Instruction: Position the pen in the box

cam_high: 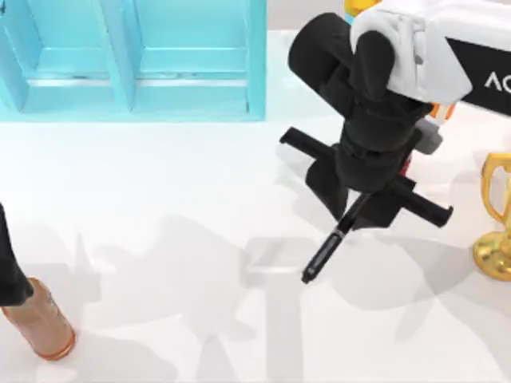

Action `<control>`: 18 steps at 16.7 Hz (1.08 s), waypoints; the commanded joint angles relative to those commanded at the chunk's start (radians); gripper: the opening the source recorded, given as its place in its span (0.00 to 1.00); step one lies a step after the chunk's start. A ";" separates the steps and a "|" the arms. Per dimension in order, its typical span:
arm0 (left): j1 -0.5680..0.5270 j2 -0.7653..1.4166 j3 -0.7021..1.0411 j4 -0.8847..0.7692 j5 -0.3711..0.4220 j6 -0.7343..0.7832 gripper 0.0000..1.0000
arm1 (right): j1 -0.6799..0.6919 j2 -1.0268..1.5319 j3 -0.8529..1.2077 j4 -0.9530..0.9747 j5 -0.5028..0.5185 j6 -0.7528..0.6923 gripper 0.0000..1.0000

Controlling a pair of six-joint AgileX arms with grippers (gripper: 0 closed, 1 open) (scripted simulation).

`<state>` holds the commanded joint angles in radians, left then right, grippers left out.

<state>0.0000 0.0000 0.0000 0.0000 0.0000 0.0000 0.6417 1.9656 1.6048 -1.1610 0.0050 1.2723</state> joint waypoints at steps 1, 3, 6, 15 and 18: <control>0.000 0.000 0.000 0.000 0.000 0.000 1.00 | -0.009 -0.009 0.011 0.004 -0.001 -0.005 0.00; 0.000 0.000 0.000 0.000 0.000 0.000 1.00 | -0.054 -0.042 0.060 0.015 -0.006 -0.027 0.00; 0.000 0.000 0.000 0.000 0.000 0.000 1.00 | -0.192 -0.099 0.160 0.025 -0.005 -0.086 0.00; 0.000 0.000 0.000 0.000 0.000 0.000 1.00 | -0.874 -0.061 0.227 -0.078 0.056 -0.275 0.00; 0.000 0.000 0.000 0.000 0.000 0.000 1.00 | -1.065 -0.031 0.170 -0.118 0.045 -0.297 0.00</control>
<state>0.0000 0.0000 0.0000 0.0000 0.0000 0.0000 -0.4230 1.9349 1.7747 -1.2786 0.0504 0.9752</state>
